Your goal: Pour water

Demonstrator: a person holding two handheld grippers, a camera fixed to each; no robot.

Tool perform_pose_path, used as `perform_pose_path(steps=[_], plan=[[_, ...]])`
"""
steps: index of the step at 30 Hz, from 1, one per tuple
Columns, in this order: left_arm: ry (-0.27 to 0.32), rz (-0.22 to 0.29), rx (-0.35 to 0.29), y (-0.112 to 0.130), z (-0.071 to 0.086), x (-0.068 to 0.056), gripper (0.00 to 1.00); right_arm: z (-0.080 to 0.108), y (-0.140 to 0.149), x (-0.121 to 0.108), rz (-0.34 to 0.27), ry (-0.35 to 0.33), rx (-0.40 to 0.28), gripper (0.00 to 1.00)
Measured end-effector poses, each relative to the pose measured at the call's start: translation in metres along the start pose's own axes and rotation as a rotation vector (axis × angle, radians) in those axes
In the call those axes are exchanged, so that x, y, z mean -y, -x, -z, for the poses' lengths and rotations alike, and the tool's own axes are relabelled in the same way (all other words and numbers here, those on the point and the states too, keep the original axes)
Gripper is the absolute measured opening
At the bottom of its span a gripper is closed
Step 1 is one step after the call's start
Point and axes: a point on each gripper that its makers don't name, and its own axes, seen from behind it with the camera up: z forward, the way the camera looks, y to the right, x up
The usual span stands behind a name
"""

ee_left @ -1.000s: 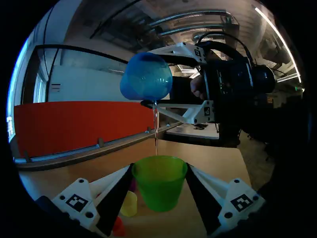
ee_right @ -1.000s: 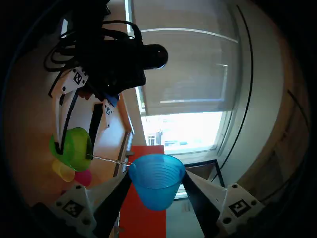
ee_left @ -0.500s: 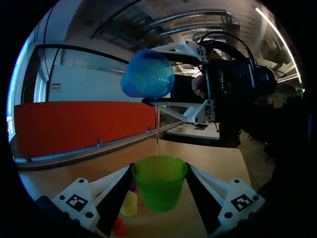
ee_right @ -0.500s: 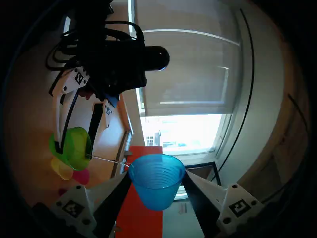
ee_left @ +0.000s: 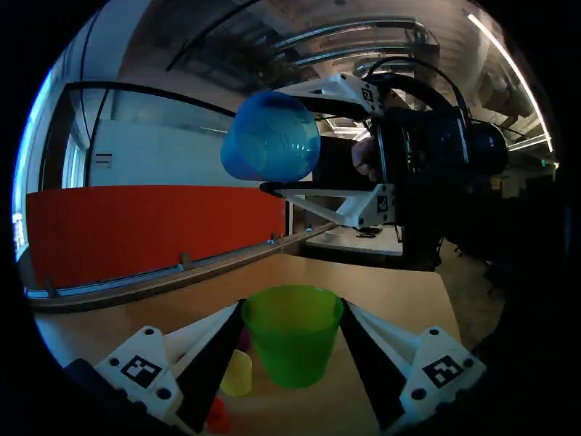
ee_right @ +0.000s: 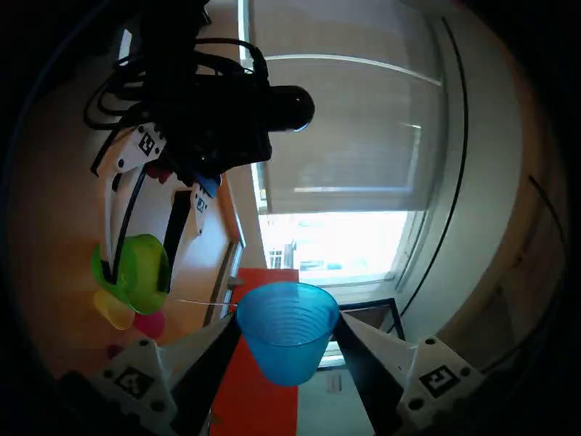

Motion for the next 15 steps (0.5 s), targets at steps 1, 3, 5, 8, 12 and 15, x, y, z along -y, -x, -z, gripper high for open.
perform_pose_path(steps=[1, 3, 5, 8, 12, 15], plan=[[0.0, 0.0, 0.0, -0.0001, 0.0, 0.0001, 0.9, 0.0, -0.0001, -0.0001, 0.0, 0.0, 0.0, 0.91], [0.0, 0.0, 0.0, -0.0003, 0.0, 0.0, 0.9, 0.0001, -0.0004, -0.0001, -0.003, 0.0, 0.0, 0.91], [0.0, 0.0, -0.001, -0.0003, 0.0001, -0.0003, 0.9, 0.0002, -0.0009, 0.0, -0.01, 0.0, -0.001, 0.91], [-0.001, -0.001, -0.001, -0.0008, 0.0005, -0.0005, 0.9, 0.0003, -0.0017, -0.0007, -0.04, 0.002, -0.004, 0.91], [-0.003, -0.002, -0.001, -0.0003, 0.0007, 0.0, 0.9, 0.0019, -0.0013, -0.002, -0.105, 0.005, -0.013, 0.91], [-0.006, -0.002, 0.001, 0.0002, 0.0008, 0.0005, 0.9, 0.0035, 0.0011, -0.0019, -0.172, 0.007, -0.016, 0.91]])
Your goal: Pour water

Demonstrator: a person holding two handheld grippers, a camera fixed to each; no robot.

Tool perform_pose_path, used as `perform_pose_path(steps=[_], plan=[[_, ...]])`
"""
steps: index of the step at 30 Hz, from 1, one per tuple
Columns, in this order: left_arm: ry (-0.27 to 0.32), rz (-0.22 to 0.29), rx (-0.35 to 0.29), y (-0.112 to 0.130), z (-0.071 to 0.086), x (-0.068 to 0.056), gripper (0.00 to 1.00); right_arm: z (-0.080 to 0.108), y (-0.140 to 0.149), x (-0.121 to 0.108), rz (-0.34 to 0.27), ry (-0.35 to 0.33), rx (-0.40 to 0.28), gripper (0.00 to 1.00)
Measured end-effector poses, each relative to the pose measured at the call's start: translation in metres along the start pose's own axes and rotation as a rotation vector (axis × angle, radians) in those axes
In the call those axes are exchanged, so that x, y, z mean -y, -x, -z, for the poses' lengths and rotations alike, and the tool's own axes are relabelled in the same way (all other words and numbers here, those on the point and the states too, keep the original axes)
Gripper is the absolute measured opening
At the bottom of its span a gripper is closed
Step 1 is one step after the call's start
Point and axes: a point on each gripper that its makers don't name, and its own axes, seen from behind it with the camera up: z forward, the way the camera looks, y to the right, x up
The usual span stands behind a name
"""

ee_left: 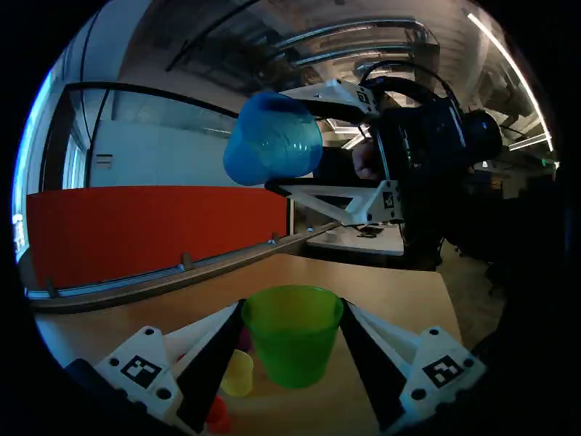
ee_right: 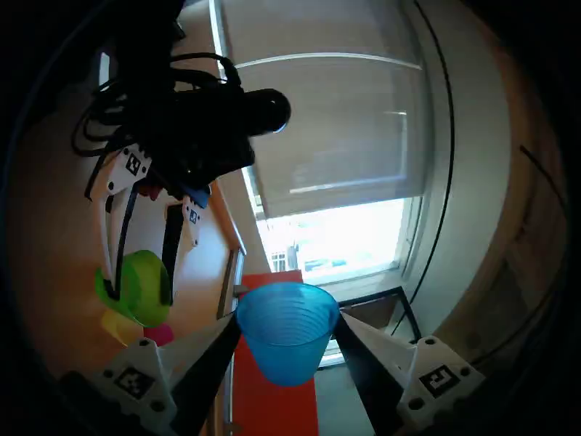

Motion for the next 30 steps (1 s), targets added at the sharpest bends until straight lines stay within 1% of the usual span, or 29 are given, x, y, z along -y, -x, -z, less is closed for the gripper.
perform_pose_path(steps=[2, 14, 18, 23, 30], plan=[[-0.002, -0.002, 0.001, 0.0, 0.0, 0.0, 0.9, 0.001, 0.002, 0.0, -0.046, 0.001, -0.001, 0.91], [-0.005, -0.003, 0.0, -0.002, 0.001, 0.001, 0.9, 0.009, 0.009, 0.011, -0.401, -0.02, -0.014, 0.91], [-0.004, -0.003, 0.0, -0.002, 0.0, 0.0, 0.9, 0.011, 0.011, 0.015, -0.532, -0.035, -0.015, 0.91], [-0.004, -0.003, 0.001, -0.002, -0.001, 0.001, 0.9, 0.012, 0.016, 0.02, -0.659, -0.047, -0.008, 0.91], [-0.008, -0.002, 0.002, -0.001, -0.001, 0.002, 0.9, 0.013, 0.016, 0.025, -0.877, -0.08, -0.009, 0.91]])
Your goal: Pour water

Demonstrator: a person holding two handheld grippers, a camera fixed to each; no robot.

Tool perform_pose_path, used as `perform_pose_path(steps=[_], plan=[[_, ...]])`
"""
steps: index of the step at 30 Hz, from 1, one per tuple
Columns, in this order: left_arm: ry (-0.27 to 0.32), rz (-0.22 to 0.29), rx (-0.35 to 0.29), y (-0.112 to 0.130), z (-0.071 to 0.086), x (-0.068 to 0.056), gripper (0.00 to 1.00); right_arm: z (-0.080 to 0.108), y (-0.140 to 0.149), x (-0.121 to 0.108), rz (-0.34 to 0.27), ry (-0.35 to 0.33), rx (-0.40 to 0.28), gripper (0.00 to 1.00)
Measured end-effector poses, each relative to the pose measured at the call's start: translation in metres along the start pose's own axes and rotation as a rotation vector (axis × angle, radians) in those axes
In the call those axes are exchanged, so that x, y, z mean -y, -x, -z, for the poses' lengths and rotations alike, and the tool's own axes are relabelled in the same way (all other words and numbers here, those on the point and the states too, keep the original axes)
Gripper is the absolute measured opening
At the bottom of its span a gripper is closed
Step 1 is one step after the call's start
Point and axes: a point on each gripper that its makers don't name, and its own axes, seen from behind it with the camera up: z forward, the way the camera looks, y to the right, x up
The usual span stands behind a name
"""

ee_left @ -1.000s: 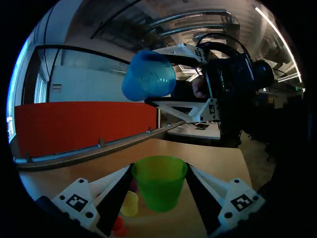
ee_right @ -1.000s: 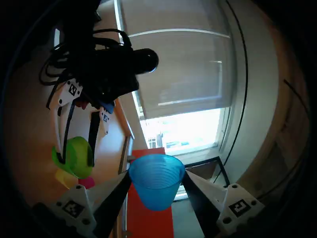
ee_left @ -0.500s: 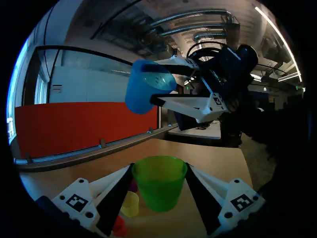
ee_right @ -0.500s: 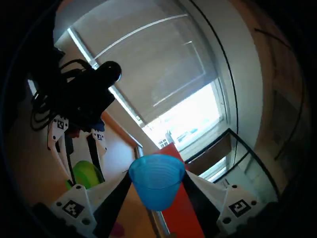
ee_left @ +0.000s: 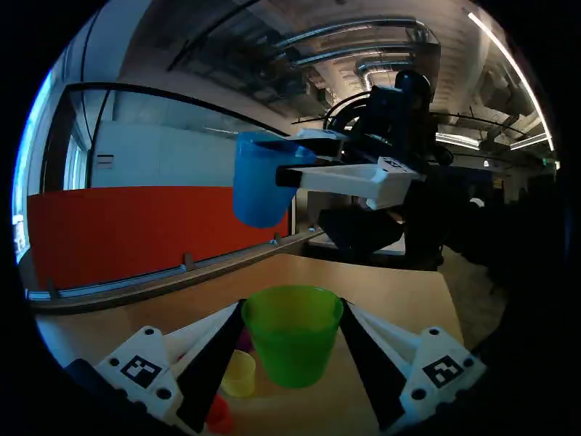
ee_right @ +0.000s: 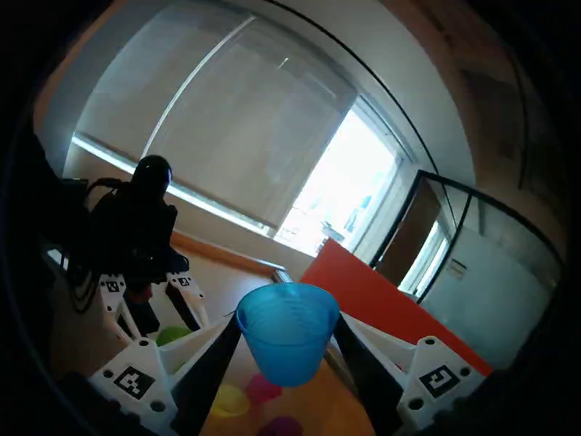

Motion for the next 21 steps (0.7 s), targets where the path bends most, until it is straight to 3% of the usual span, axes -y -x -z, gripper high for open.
perform_pose_path(steps=[14, 17, 21], plan=[[-0.005, -0.001, 0.001, -0.002, 0.003, 0.003, 0.9, 0.005, -0.003, -0.009, -0.466, -0.043, -0.025, 0.91], [-0.007, -0.003, 0.004, 0.0, 0.003, 0.003, 0.9, 0.006, 0.001, -0.013, -0.511, -0.036, -0.02, 0.91], [-0.009, -0.004, 0.01, 0.001, 0.003, 0.005, 0.89, 0.008, 0.007, -0.015, -0.517, -0.03, -0.007, 0.91]])
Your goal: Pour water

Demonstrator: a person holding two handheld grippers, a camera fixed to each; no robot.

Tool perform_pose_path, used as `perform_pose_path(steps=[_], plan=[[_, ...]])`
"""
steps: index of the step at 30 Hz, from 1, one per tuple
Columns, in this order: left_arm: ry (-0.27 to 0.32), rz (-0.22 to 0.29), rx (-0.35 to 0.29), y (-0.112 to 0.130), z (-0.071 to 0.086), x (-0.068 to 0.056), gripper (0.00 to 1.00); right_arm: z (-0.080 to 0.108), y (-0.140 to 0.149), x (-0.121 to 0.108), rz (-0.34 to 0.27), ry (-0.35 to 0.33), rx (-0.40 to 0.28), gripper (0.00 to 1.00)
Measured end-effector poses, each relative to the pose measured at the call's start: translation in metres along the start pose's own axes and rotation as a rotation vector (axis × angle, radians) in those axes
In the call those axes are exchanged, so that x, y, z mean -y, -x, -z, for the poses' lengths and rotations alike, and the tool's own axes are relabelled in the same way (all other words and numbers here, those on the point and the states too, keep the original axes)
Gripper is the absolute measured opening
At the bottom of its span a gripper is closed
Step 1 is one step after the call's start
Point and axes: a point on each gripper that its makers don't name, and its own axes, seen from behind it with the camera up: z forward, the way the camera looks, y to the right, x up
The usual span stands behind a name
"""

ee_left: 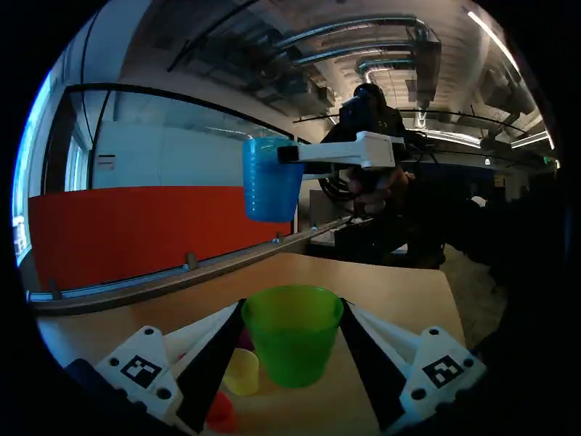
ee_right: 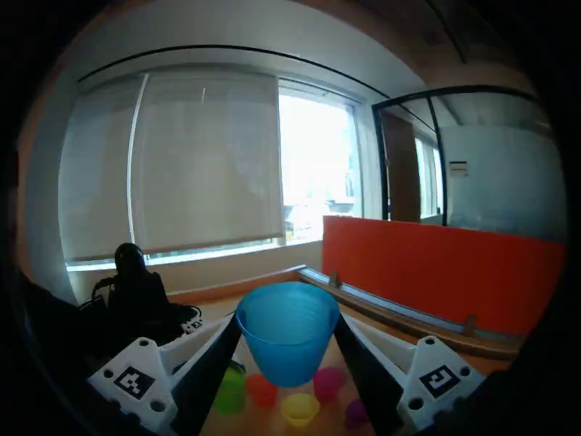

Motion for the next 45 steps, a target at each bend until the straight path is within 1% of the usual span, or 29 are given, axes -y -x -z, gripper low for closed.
perform_pose_path(steps=[8, 14, 20, 27, 33, 38, 45], plan=[[0.001, -0.009, 0.029, 0.006, 0.001, 0.001, 0.9, 0.007, 0.02, -0.009, 0.023, 0.03, 0.058, 0.91], [0.009, -0.036, 0.085, 0.017, 0.001, -0.001, 0.9, 0.015, 0.038, -0.017, 0.04, 0.049, 0.109, 0.91], [0.015, -0.047, 0.161, 0.034, 0.0, 0.0, 0.9, 0.023, 0.054, -0.022, 0.046, 0.056, 0.162, 0.91], [0.023, -0.09, 0.265, 0.054, -0.001, 0.0, 0.9, 0.029, 0.072, -0.028, 0.055, 0.055, 0.217, 0.91], [0.025, -0.099, 0.34, 0.071, -0.001, 0.002, 0.9, 0.035, 0.092, -0.034, 0.069, 0.057, 0.278, 0.91], [0.038, -0.107, 0.379, 0.079, -0.001, 0.001, 0.9, 0.038, 0.109, -0.037, 0.082, 0.053, 0.322, 0.91], [0.065, -0.102, 0.424, 0.093, 0.0, -0.004, 0.9, 0.039, 0.133, -0.039, 0.065, 0.042, 0.367, 0.91]])
